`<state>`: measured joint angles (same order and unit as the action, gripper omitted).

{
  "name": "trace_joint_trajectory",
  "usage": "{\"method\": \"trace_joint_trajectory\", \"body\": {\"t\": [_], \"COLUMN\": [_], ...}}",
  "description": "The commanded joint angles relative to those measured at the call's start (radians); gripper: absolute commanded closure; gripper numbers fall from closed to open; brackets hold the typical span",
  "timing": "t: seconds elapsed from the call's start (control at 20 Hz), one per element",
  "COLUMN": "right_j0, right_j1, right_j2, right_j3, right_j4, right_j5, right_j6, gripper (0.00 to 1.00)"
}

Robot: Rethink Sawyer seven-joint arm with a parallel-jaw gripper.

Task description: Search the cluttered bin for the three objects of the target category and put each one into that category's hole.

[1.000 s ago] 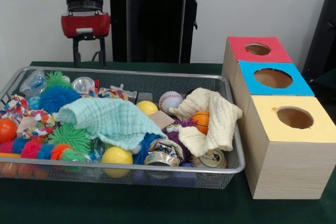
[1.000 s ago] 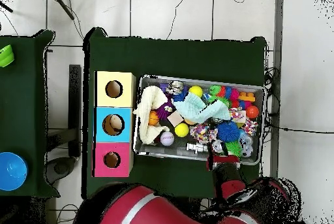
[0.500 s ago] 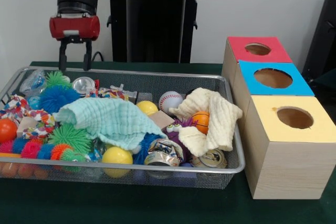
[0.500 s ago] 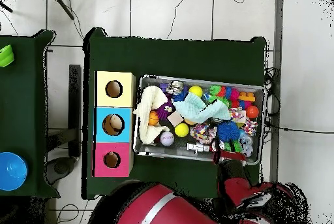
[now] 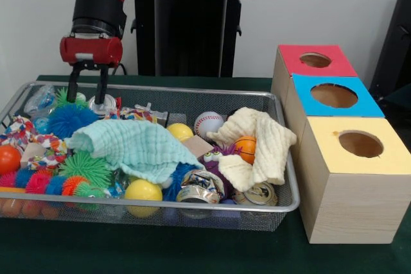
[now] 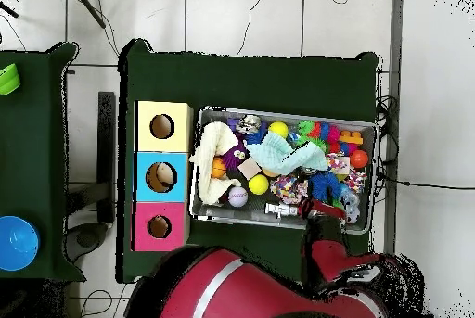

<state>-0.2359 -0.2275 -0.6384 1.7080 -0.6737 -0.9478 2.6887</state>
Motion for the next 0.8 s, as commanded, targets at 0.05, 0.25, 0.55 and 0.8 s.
{"method": "trace_joint_trajectory", "body": {"t": [0.05, 0.25, 0.55, 0.8], "right_j0": [0.023, 0.030, 0.038, 0.039], "right_j1": [0.071, 0.078, 0.090, 0.096], "right_j2": [0.147, 0.140, 0.131, 0.131], "right_j3": [-0.003, -0.006, -0.006, -0.009], "right_j4": [0.121, 0.121, 0.129, 0.136], "right_j5": [-0.106, -0.116, -0.127, -0.133], "right_j6": [-0.096, -0.081, -0.077, -0.072], "gripper": [0.00, 0.00, 0.00, 0.00]}}
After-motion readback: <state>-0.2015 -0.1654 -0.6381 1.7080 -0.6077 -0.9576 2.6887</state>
